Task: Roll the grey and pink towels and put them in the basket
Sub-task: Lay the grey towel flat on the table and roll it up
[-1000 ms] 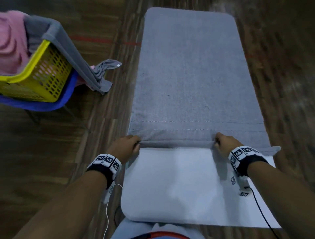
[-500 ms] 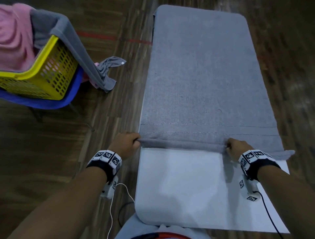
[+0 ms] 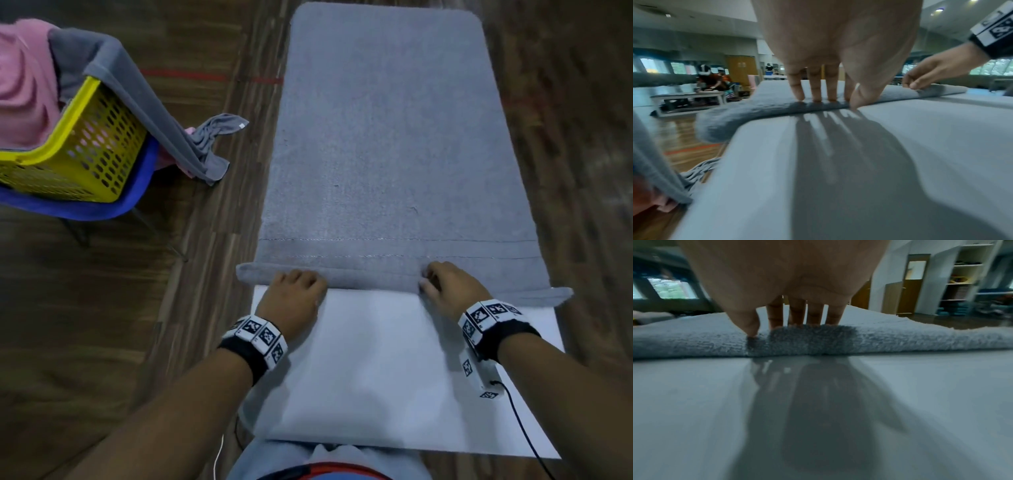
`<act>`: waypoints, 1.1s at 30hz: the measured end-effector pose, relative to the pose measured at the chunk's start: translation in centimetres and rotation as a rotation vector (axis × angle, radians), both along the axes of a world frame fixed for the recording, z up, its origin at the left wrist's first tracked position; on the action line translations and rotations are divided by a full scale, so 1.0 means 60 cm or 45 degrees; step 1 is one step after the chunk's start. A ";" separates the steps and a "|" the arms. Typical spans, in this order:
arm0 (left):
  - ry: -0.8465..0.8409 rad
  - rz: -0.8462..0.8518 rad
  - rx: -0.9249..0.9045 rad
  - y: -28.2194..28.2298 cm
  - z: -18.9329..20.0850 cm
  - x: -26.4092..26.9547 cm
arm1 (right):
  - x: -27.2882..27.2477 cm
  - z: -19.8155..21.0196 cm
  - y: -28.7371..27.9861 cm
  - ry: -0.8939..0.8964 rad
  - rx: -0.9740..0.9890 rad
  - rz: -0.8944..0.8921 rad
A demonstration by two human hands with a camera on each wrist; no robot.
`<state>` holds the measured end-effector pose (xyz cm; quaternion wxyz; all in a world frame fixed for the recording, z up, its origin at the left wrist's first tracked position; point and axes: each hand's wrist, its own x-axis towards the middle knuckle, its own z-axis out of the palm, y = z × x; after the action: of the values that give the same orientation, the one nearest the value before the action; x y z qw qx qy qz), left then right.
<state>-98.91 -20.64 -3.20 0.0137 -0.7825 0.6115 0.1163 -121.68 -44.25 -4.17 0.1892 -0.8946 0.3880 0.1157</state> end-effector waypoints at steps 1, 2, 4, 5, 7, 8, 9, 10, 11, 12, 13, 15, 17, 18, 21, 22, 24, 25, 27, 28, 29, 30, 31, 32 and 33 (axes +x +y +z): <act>-0.062 0.044 0.064 -0.010 0.001 -0.024 | -0.016 0.000 -0.004 0.006 -0.009 0.084; -0.118 0.113 0.114 -0.021 0.003 -0.042 | -0.032 0.000 -0.010 0.030 -0.040 0.187; -0.196 0.230 0.196 -0.043 0.011 -0.066 | -0.069 0.000 -0.027 0.076 -0.128 0.352; -0.234 0.263 0.240 -0.055 0.014 -0.074 | -0.089 0.001 -0.040 0.085 -0.164 0.379; -0.289 0.317 0.335 -0.078 0.019 -0.084 | -0.128 0.002 -0.071 0.101 -0.206 0.357; -0.301 0.348 0.378 -0.089 0.021 -0.088 | -0.148 0.001 -0.087 0.121 -0.221 0.344; -0.309 0.384 0.416 -0.102 0.022 -0.092 | -0.167 0.000 -0.103 0.140 -0.235 0.337; -0.309 0.428 0.453 -0.113 0.022 -0.096 | -0.185 -0.001 -0.120 0.151 -0.243 0.329; -0.296 0.480 0.494 -0.125 0.022 -0.100 | -0.201 -0.001 -0.137 0.158 -0.243 0.318; -0.280 0.530 0.531 -0.135 0.020 -0.105 | -0.216 0.000 -0.153 0.161 -0.241 0.305; -0.271 0.571 0.564 -0.144 0.018 -0.110 | -0.229 0.002 -0.169 0.171 -0.245 0.298; -0.282 0.621 0.622 -0.156 0.014 -0.119 | -0.250 0.008 -0.198 0.218 -0.269 0.301; -0.303 0.644 0.647 -0.162 0.011 -0.126 | -0.268 0.014 -0.225 0.263 -0.281 0.300; -0.310 0.654 0.651 -0.163 0.010 -0.128 | -0.276 0.017 -0.238 0.284 -0.285 0.290; -0.309 0.679 0.667 -0.168 0.013 -0.132 | -0.296 0.021 -0.271 0.368 -0.272 0.243; -0.298 0.693 0.679 -0.170 0.014 -0.133 | -0.302 0.022 -0.282 0.376 -0.254 0.209; -0.275 0.726 0.690 -0.173 0.018 -0.135 | -0.309 0.020 -0.303 0.333 -0.210 0.088; -0.268 0.741 0.688 -0.174 0.019 -0.137 | -0.311 0.020 -0.311 0.304 -0.172 -0.001; -0.252 0.768 0.699 -0.174 0.021 -0.138 | -0.313 0.021 -0.322 0.289 -0.068 -0.160; -0.242 0.778 0.703 -0.175 0.022 -0.139 | -0.314 0.021 -0.326 0.290 -0.048 -0.221; -0.233 0.786 0.702 -0.175 0.023 -0.138 | -0.315 0.019 -0.329 0.290 -0.059 -0.278; -0.226 0.793 0.697 -0.175 0.024 -0.137 | -0.316 0.015 -0.329 0.271 -0.097 -0.325; -0.223 0.798 0.695 -0.174 0.025 -0.136 | -0.317 0.009 -0.326 0.218 -0.151 -0.352; -0.221 0.801 0.694 -0.173 0.025 -0.136 | -0.317 0.003 -0.320 0.127 -0.195 -0.350; -0.218 0.804 0.693 -0.172 0.025 -0.136 | -0.314 -0.004 -0.310 0.009 -0.208 -0.318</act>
<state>-107.07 -30.93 -1.68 0.2342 -0.9061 0.2855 0.2067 -140.52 -62.83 -4.42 0.1272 -0.8514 0.5050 0.0623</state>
